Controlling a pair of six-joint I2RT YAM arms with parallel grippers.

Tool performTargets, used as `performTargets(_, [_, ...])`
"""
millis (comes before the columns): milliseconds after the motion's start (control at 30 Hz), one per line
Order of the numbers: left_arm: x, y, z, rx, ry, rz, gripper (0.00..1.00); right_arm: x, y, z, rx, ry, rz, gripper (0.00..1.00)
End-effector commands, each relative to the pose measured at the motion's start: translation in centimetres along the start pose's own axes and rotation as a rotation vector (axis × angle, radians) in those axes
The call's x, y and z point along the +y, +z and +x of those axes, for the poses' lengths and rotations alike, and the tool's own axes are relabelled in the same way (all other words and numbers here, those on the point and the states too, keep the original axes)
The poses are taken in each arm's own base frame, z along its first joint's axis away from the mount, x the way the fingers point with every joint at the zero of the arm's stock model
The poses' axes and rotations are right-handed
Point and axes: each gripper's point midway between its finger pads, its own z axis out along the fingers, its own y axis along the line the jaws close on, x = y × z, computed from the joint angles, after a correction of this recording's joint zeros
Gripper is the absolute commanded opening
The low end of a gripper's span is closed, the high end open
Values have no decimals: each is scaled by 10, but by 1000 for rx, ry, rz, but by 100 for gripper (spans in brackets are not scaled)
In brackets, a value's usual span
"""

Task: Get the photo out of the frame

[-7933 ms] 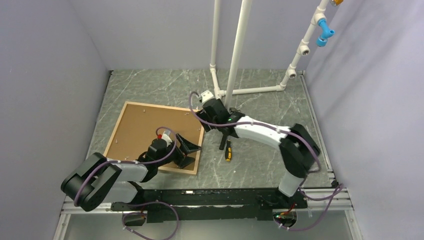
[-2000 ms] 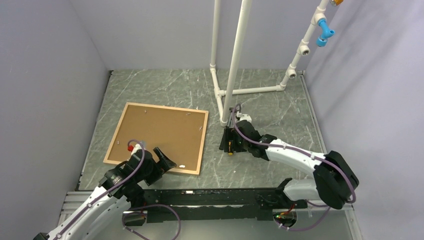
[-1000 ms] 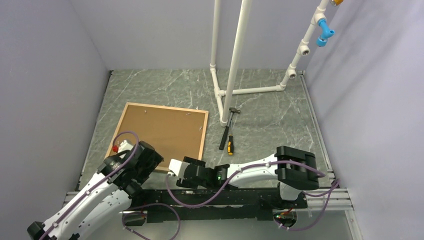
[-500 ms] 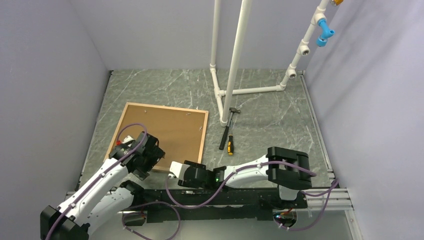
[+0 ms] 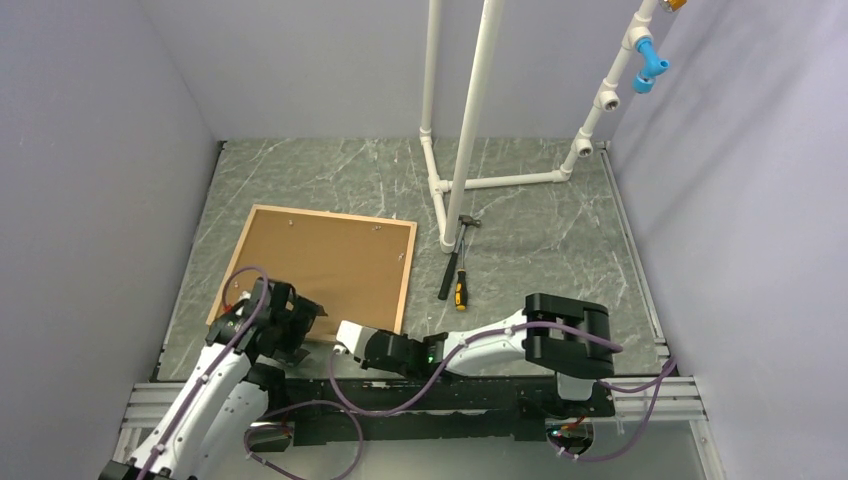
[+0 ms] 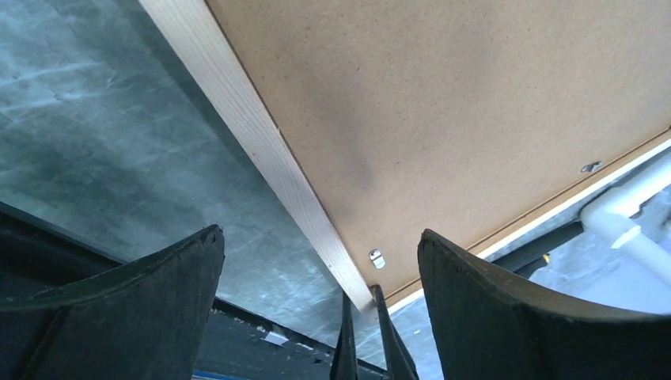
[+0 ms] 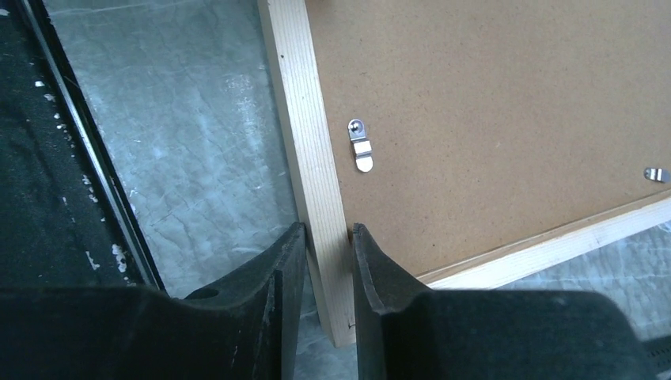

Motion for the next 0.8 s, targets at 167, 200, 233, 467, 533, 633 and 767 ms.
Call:
performTargets(167, [-26,-11,10,82,-257,247,91,26,1,-24,-35,119,-264,2])
performTargets(200, [-25,-11,11,91,-285,257,91,26,0,-26,-36,123,-274,0])
performTargets(233, [-23,-10,12,97,-300,256,91,25,0,-28,-41,127,-270,0])
performTargets(467, [-22,-4,14,104,-288,286,95,3,-10,-56,-107,195,-246,0])
performTargets(533, [-25,-4,14,103,-276,308,97,1,-16,-67,-126,237,-258,0])
performTargets(633, [-26,-4,15,107,-274,326,98,-6,-23,-80,-161,280,-269,0])
performTargets(767, [-23,-3,13,94,-290,325,95,-13,-31,-94,-199,339,-311,0])
